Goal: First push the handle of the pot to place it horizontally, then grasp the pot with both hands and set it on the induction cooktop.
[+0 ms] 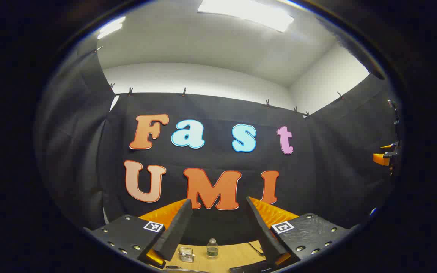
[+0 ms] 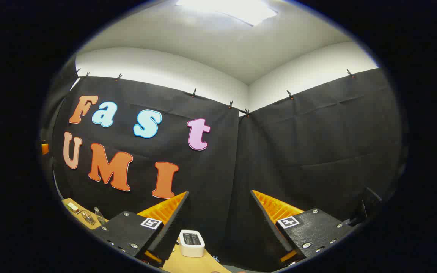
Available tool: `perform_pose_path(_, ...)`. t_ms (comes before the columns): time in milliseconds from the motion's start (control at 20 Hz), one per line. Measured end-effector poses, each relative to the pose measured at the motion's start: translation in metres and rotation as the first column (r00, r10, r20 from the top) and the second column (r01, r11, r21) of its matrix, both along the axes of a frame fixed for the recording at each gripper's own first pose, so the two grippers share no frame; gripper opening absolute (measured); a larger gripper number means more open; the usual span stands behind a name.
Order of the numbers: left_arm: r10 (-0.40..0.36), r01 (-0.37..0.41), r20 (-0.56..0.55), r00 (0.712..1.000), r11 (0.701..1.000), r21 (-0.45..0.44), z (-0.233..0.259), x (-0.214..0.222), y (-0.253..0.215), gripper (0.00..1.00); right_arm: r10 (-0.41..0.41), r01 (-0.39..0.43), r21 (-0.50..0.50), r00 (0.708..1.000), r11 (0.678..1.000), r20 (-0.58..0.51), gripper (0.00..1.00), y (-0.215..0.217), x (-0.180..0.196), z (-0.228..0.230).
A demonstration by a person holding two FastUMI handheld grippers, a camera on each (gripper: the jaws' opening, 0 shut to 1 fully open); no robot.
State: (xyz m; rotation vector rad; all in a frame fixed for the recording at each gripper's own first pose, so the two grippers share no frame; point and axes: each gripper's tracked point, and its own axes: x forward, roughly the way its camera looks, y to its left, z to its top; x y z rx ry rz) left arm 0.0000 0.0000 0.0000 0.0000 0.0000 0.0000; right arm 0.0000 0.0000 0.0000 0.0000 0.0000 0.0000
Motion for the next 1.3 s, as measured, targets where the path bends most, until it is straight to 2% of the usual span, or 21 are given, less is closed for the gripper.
perform_pose_path(450, 0.067, -0.067, -0.002, 0.998, 0.997, 0.024, 0.009, -0.017, -0.030, 0.86, 0.031, -0.030, -0.008, 0.999, 1.000, 0.018, 0.95, -0.032, 0.008, -0.011)
perform_pose_path(550, 0.080, -0.080, 0.001, 0.997, 0.996, 0.042, 0.012, -0.026, -0.042, 0.88, 0.059, -0.060, 0.003, 0.998, 0.998, 0.029, 0.97, -0.037, 0.010, -0.014)
perform_pose_path(650, 0.108, -0.109, 0.012, 0.994, 0.991, 0.077, 0.012, -0.037, -0.050, 0.86, 0.085, -0.086, 0.018, 0.996, 0.996, 0.021, 0.95, -0.042, 0.016, -0.023)
perform_pose_path(800, 0.147, -0.148, 0.013, 0.989, 0.986, 0.074, 0.011, -0.054, -0.063, 0.87, 0.127, -0.127, 0.036, 0.992, 0.991, 0.010, 0.95, -0.044, 0.028, -0.035)
perform_pose_path(850, 0.167, -0.167, 0.011, 0.986, 0.983, 0.075, 0.012, -0.060, -0.063, 0.89, 0.137, -0.137, 0.041, 0.991, 0.990, 0.008, 0.95, -0.045, 0.030, -0.037)
perform_pose_path(900, 0.185, -0.185, 0.009, 0.983, 0.979, 0.080, 0.015, -0.064, -0.062, 0.86, 0.147, -0.147, 0.048, 0.989, 0.988, 0.010, 0.95, -0.046, 0.033, -0.040)
perform_pose_path(1050, 0.225, -0.226, 0.018, 0.974, 0.969, 0.102, 0.026, -0.076, -0.059, 0.87, 0.172, -0.173, 0.069, 0.985, 0.982, 0.020, 0.95, -0.046, 0.035, -0.042)
perform_pose_path(1200, 0.237, -0.237, 0.015, 0.971, 0.966, 0.107, 0.030, -0.080, -0.058, 0.87, 0.181, -0.183, 0.077, 0.983, 0.980, 0.028, 0.95, -0.047, 0.037, -0.044)
perform_pose_path(1300, 0.218, -0.219, 0.015, 0.976, 0.972, 0.089, 0.031, -0.079, -0.064, 0.87, 0.182, -0.184, 0.071, 0.983, 0.980, 0.031, 0.95, -0.049, 0.038, -0.046)
